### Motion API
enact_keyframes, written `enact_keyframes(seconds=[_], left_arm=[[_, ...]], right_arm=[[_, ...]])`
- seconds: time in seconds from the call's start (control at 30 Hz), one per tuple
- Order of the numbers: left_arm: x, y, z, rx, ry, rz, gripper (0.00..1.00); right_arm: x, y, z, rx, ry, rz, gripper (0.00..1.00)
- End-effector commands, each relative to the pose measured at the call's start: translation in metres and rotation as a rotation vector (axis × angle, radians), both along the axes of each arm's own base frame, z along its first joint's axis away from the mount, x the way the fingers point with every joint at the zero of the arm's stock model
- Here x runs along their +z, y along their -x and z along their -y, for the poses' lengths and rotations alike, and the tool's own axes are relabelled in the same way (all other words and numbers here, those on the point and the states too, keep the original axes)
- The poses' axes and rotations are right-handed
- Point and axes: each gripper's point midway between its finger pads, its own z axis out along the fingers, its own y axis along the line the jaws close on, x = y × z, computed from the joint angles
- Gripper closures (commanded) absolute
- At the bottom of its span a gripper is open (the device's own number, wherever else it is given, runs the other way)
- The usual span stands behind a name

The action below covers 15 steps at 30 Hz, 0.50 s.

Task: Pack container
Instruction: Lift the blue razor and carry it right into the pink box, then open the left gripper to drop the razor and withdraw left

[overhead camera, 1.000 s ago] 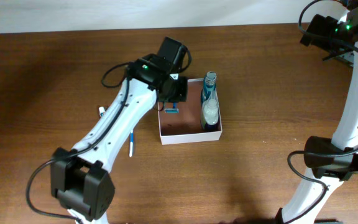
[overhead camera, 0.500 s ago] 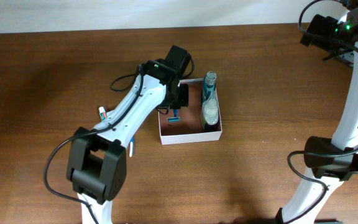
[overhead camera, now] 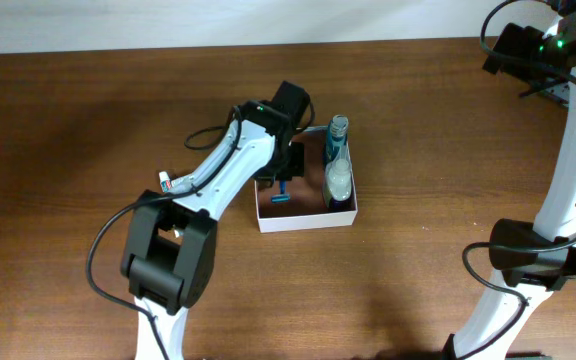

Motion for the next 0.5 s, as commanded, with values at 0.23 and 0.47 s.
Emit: enact_keyframes(seconds=[0.23, 0.47], left_arm=[[0.0001, -0.0055, -0.0048, 0.016, -0.044, 0.029, 0.98], [0.0001, -0.0056, -0.0047, 0.016, -0.044, 0.029, 0.81]], right_arm=[[0.0058, 0.0047, 0.0017, 0.001, 0.013, 0.007, 0.01], [0.0058, 0.0047, 0.0018, 0.001, 0.013, 0.007, 0.02]])
